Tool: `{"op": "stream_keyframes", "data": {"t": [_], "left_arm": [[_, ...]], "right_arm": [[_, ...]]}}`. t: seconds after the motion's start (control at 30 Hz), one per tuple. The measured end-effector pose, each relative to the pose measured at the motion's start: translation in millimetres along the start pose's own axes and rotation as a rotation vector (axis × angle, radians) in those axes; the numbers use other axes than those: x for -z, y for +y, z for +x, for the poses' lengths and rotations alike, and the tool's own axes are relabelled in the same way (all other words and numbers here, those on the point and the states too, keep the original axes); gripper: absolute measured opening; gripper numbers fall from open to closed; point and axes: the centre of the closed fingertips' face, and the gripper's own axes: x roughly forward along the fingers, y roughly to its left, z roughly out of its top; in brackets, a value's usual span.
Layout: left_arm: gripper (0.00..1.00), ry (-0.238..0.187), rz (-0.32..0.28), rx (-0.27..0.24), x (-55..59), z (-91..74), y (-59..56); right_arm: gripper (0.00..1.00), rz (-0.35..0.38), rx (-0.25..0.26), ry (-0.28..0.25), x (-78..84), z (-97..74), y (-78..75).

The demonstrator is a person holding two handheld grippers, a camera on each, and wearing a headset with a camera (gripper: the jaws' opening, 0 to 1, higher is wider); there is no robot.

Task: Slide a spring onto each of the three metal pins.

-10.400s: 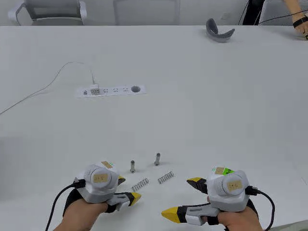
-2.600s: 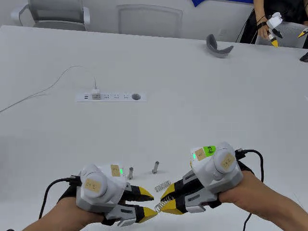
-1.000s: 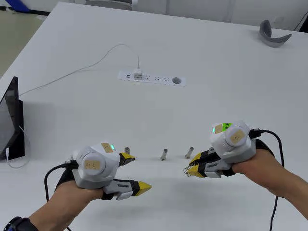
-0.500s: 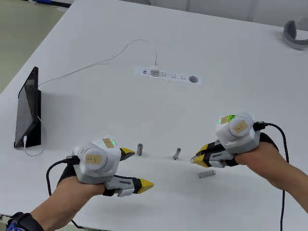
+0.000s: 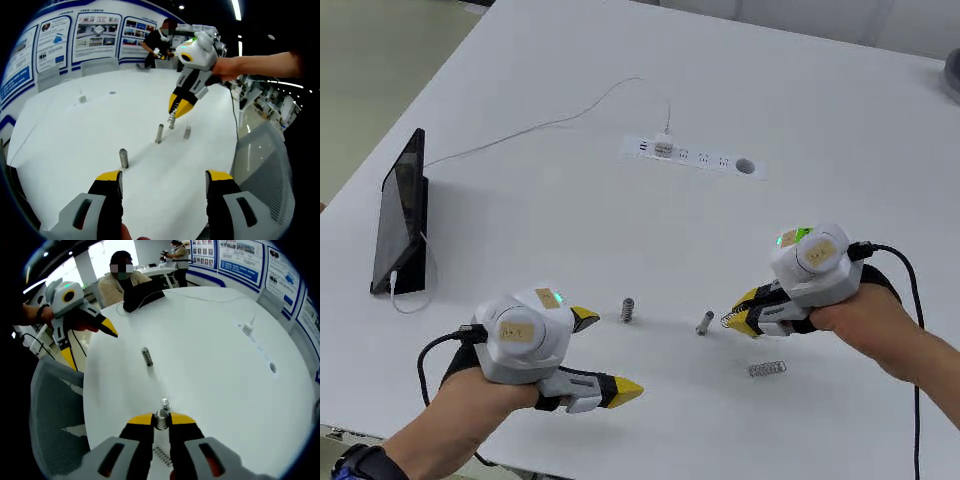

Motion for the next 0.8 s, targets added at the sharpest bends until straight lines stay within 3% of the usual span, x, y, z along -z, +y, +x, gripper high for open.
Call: {"op": "stream_keyframes", "data": {"t": [0.4, 0.8], "left_arm": [[0.69, -0.003, -0.025, -0.023, 4.6, -9.0, 8.6], [0.68, 0.0, -0.037, -0.034, 8.7, -14.0, 12.6]], "right_arm": [[0.13, -0.008, -0.016, 0.007, -11.0, 13.3, -3.0], [0.13, -0.02, -0.025, 0.031, -11.4, 23.6, -4.0]]}}
